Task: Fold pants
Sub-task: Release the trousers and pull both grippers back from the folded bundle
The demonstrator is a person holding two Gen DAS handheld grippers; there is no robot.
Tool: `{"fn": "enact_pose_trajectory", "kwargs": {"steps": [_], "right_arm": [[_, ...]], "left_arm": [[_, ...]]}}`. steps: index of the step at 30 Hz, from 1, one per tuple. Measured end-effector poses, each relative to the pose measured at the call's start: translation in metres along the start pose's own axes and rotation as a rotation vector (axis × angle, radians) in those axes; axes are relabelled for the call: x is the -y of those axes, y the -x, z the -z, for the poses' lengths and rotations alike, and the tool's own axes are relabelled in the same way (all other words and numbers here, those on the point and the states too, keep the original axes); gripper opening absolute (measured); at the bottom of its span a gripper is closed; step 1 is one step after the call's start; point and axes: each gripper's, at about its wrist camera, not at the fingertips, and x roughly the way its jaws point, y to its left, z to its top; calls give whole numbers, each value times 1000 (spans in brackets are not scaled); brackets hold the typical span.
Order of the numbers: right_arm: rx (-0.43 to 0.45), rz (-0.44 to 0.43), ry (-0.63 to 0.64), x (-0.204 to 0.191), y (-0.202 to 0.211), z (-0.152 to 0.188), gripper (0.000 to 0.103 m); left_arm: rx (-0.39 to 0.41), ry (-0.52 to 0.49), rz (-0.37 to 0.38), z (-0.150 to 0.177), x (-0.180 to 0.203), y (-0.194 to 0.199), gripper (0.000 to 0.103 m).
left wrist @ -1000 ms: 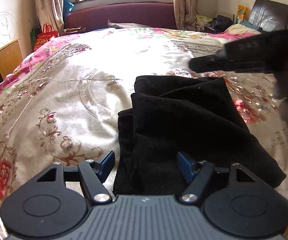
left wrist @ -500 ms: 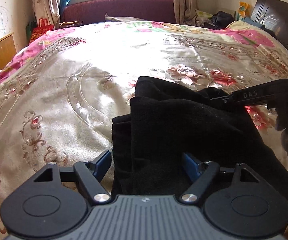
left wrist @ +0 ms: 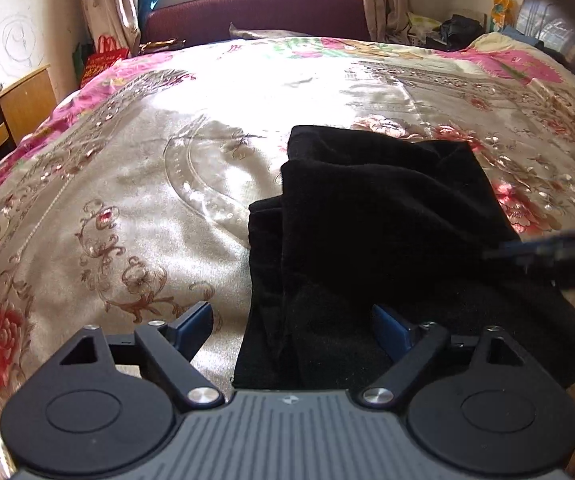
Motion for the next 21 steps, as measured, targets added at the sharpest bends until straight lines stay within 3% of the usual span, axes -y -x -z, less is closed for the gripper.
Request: {"fn": "enact_pose_trajectory", "kwargs": {"steps": [3, 6, 11, 19, 21], "right_arm": [[34, 27, 30, -12, 14, 4, 34], [99, -25, -65, -7, 43, 1, 34], [110, -43, -108, -10, 72, 24, 36], [121, -49, -120, -23, 98, 70, 38], [127, -42, -129, -22, 104, 74, 38]], "left_arm": [[4, 9, -34, 1, 1, 11, 100], [31, -25, -62, 4, 10, 33, 99], [60, -30, -30, 14, 32, 57, 99], [23, -45, -24, 36, 75, 64, 100], [22, -37, 6, 38, 80, 68, 100]]}}
